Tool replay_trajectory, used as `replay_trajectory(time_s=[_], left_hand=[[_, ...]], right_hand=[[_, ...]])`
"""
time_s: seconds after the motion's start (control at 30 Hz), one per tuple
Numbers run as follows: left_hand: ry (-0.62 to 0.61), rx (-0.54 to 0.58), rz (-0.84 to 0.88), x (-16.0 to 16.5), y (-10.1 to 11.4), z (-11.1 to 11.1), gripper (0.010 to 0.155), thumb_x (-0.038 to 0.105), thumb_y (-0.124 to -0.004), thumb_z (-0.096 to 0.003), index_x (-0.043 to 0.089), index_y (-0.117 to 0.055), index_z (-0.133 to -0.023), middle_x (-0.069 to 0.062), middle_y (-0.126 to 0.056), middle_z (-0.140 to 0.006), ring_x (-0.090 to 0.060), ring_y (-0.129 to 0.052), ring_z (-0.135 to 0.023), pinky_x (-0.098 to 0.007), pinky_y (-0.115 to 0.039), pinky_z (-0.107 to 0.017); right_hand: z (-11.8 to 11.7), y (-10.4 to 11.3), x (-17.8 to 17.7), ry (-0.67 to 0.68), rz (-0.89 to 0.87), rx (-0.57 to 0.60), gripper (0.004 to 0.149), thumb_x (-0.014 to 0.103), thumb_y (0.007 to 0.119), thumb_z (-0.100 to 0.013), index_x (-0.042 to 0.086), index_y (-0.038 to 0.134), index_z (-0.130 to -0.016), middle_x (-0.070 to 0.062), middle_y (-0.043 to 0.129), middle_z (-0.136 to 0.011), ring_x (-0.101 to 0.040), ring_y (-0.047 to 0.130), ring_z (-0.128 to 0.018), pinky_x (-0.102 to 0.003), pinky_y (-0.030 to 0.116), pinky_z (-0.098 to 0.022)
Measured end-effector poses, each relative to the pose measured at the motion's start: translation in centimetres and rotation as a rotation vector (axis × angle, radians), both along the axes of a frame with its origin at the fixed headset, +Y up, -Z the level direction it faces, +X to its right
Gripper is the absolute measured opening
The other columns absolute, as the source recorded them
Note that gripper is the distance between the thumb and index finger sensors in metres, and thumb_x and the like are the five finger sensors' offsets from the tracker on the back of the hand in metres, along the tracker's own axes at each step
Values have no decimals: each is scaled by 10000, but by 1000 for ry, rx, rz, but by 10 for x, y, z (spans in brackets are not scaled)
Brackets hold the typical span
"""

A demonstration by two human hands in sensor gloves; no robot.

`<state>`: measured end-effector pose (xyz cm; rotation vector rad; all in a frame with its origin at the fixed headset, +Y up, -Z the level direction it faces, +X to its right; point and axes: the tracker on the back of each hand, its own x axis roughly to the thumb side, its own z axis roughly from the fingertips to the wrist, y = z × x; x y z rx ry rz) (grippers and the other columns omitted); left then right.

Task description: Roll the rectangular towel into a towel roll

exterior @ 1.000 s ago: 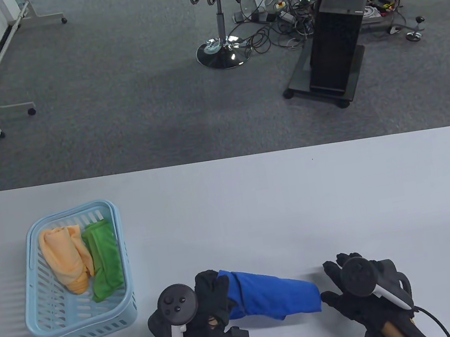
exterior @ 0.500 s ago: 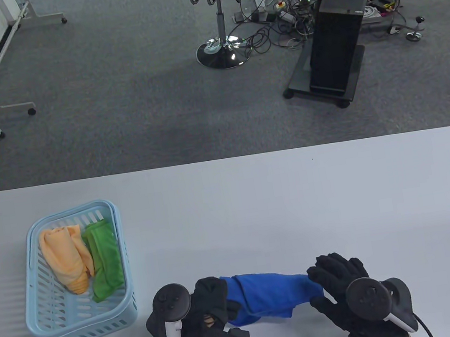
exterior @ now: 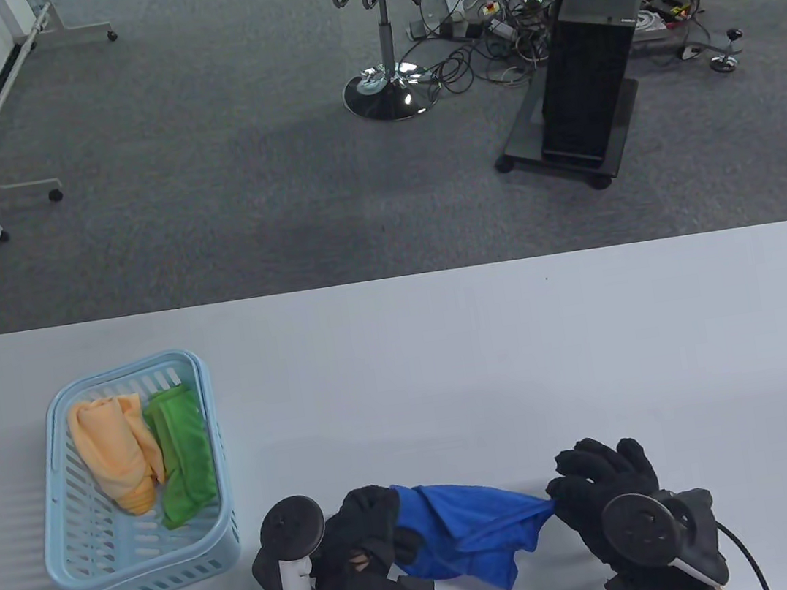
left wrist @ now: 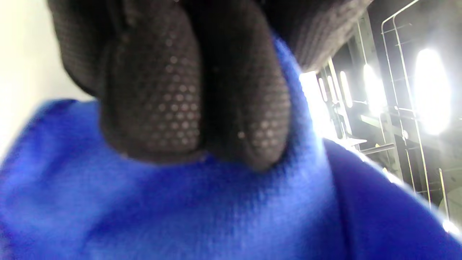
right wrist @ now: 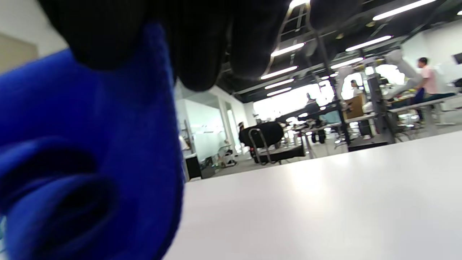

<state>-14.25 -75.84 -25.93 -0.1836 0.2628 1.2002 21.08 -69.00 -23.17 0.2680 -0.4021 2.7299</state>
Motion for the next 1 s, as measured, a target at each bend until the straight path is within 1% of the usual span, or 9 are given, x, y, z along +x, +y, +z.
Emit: replay_trajectory(time_s=[0.13, 0.2, 0.37, 0.57, 0.63, 0.8, 0.87, 0.93, 1.0], left_hand=[[-16, 21, -1, 2, 2, 0, 576, 422, -808, -413, 76, -815, -873, -58, -1146, -358, -249, -1126, -300, -514, -842, -449], [-14, 34, -30, 2, 5, 1, 574, 401, -812, -414, 99, -796, -903, -70, -1142, -444, -273, -1118, -377, -534, -818, -480], [-3, 89, -138, -2, 12, 1, 563, 339, -836, -413, 154, -766, -940, -52, -1118, -615, -292, -1098, -548, -552, -787, -524], [30, 159, -332, -4, 24, 6, 575, 314, -833, -415, 201, -734, -971, -60, -1059, -683, -314, -1046, -601, -581, -745, -556], [51, 160, -413, -4, 27, 7, 576, 313, -835, -415, 204, -736, -972, -66, -1048, -679, -317, -1036, -594, -588, -737, -559], [101, 148, -841, 3, 26, 6, 595, 346, -850, -403, 223, -734, -974, -40, -1034, -676, -294, -1026, -598, -580, -737, -575], [87, 154, -886, 3, 25, 4, 629, 373, -859, -395, 238, -707, -989, -26, -973, -719, -296, -977, -651, -590, -710, -596], [53, 161, -833, 4, 24, 3, 680, 388, -873, -388, 256, -660, -1020, -54, -860, -783, -329, -882, -738, -616, -663, -618], [-9, 127, -808, 5, 26, 3, 798, 462, -880, -372, 232, -578, -1075, -115, -717, -911, -398, -764, -842, -650, -597, -643]], right_hand=[[-4, 3, 26, -114, -107, -19, 434, 413, 778, -305, 213, 922, -663, -42, 795, -867, -304, 774, -873, -658, 509, -671], [-9, 3, 42, -187, -163, -31, 442, 430, 781, -298, 201, 933, -644, -48, 806, -858, -306, 788, -861, -657, 521, -665], [-18, -6, 76, -352, -132, -105, 442, 441, 780, -300, 180, 945, -615, -52, 835, -833, -306, 819, -835, -645, 550, -657], [-17, -4, 120, -571, -124, -126, 440, 450, 790, -298, 180, 960, -601, -58, 849, -821, -311, 828, -825, -661, 523, -657], [-13, -3, 135, -647, -153, -117, 443, 443, 794, -299, 176, 959, -611, -65, 850, -820, -315, 830, -822, -662, 523, -655], [-7, -8, 159, -760, -181, -132, 443, 440, 797, -298, 171, 962, -609, -61, 863, -805, -311, 847, -806, -656, 534, -651], [-5, -11, 170, -796, -231, -138, 445, 435, 798, -299, 165, 960, -613, -67, 861, -807, -316, 845, -806, -660, 531, -650], [-4, -11, 175, -815, -249, -146, 451, 434, 795, -302, 164, 950, -629, -71, 850, -817, -320, 835, -813, -660, 528, -650], [-3, -12, 178, -821, -252, -156, 467, 431, 793, -307, 164, 931, -664, -79, 834, -832, -327, 818, -825, -663, 521, -650]])
